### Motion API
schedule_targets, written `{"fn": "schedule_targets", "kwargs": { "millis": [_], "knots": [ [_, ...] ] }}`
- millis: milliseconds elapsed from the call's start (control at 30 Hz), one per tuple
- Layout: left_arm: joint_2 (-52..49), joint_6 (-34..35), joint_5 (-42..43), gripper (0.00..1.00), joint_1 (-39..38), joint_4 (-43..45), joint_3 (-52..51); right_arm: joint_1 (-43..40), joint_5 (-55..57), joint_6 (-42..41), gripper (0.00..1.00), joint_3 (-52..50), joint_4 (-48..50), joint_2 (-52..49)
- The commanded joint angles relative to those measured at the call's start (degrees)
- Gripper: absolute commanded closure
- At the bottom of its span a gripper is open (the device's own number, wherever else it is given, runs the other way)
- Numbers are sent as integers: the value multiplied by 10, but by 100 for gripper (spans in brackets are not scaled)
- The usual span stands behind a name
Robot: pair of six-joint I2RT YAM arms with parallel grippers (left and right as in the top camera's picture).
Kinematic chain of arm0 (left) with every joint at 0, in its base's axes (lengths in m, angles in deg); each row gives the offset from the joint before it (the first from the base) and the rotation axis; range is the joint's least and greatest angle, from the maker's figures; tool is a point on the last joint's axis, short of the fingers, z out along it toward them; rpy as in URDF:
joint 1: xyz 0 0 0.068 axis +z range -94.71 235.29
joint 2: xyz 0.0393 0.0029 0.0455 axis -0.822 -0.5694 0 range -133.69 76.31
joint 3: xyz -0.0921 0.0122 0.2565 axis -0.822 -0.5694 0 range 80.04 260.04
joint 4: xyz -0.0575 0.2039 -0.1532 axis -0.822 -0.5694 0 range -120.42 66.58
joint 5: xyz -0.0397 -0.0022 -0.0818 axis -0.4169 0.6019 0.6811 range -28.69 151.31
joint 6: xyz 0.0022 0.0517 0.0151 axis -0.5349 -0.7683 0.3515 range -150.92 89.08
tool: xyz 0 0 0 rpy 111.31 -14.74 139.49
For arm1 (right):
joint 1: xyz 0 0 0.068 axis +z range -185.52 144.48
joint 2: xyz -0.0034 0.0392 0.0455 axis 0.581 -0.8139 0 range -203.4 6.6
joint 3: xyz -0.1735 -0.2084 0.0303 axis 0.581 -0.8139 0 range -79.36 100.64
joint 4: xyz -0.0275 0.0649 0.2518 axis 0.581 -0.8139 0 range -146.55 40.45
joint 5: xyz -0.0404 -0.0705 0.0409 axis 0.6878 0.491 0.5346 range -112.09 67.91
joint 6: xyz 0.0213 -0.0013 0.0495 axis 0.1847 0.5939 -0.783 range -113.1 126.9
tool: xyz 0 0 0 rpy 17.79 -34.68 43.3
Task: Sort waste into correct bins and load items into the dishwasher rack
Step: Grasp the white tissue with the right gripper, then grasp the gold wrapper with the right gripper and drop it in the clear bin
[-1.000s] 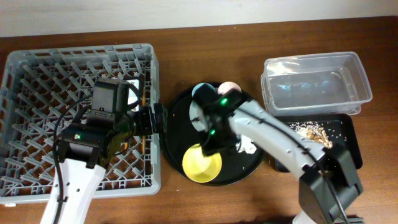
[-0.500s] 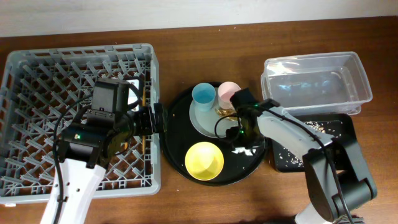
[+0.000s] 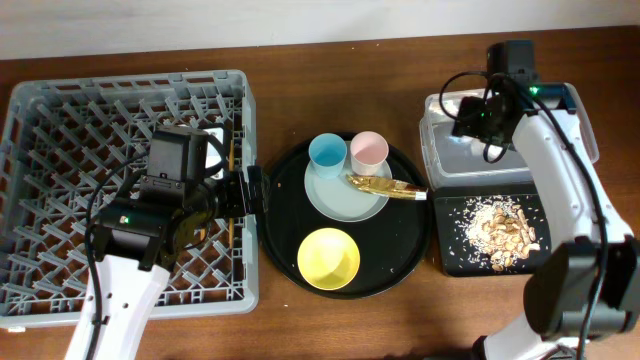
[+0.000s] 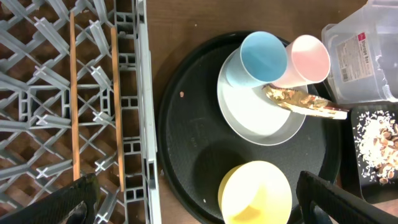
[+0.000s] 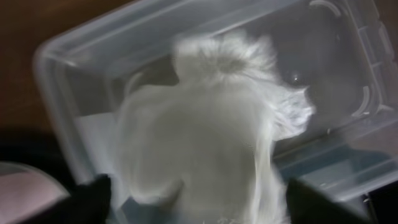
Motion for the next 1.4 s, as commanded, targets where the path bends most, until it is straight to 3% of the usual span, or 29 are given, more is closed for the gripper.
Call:
{"fn": "schedule_targets", "kwargs": {
  "millis": [0,67,133,167,233,300,367,400,433,467,500,567,633,667,733,833,933,967,1000,1067,1100,1200,1367],
  "knots": [
    [5,-1,2,1,1,0,6,-33,9,0,1,-6,7,-18],
    [5,-1,2,1,1,1,6,-39,-34,23,1,24,-41,5],
    [5,-1,2,1,1,0,6,-30,-182,97,1,83,-137,39],
    [5,-1,2,1,1,1,6,-9,-254,135,6,106,-192,61],
    [5,-1,2,1,1,1,6,52,-249,135,14,106,-251,81],
    [5,-1,2,1,1,1,6,106,-248,24,17,78,-249,80],
    [5,-1,2,0,1,1,6,142,-248,-116,16,10,-176,80],
    [5,-1,2,1,1,1,6,150,-249,-156,18,-35,-127,80],
    [5,-1,2,1,1,0,6,157,-245,-139,23,-81,-69,80],
    [5,-1,2,1,1,1,6,162,-237,-78,24,-111,-30,80],
    [5,-1,2,1,1,1,6,165,-205,44,24,-132,-13,80],
    [5,-1,2,1,1,0,6,164,-144,364,23,-161,-22,79],
    [5,-1,2,0,1,1,6,164,-145,501,24,-163,-15,73],
    [5,-1,2,1,1,1,6,164,-145,561,29,-163,-14,63],
    [5,-1,2,1,1,1,6,164,-145,615,34,-163,4,24],
    [5,-1,2,1,1,1,6,164,-144,618,22,-163,52,-33],
    [5,-1,2,1,1,0,6,164,-143,630,22,-163,62,-79],
    [5,-1,2,0,1,1,6,164,-143,630,28,-163,64,-99],
    [5,-1,2,1,1,1,6,164,-143,630,43,-163,64,-104],
    [5,-1,2,1,1,1,6,164,-143,630,90,-160,56,-99],
    [5,-1,2,1,1,1,6,164,-143,630,96,-154,40,-96],
    [5,-1,2,1,1,1,6,165,-147,630,96,-101,-39,-91],
    [5,-1,2,0,1,0,6,187,-162,629,96,64,-249,-86]
  ]
}}
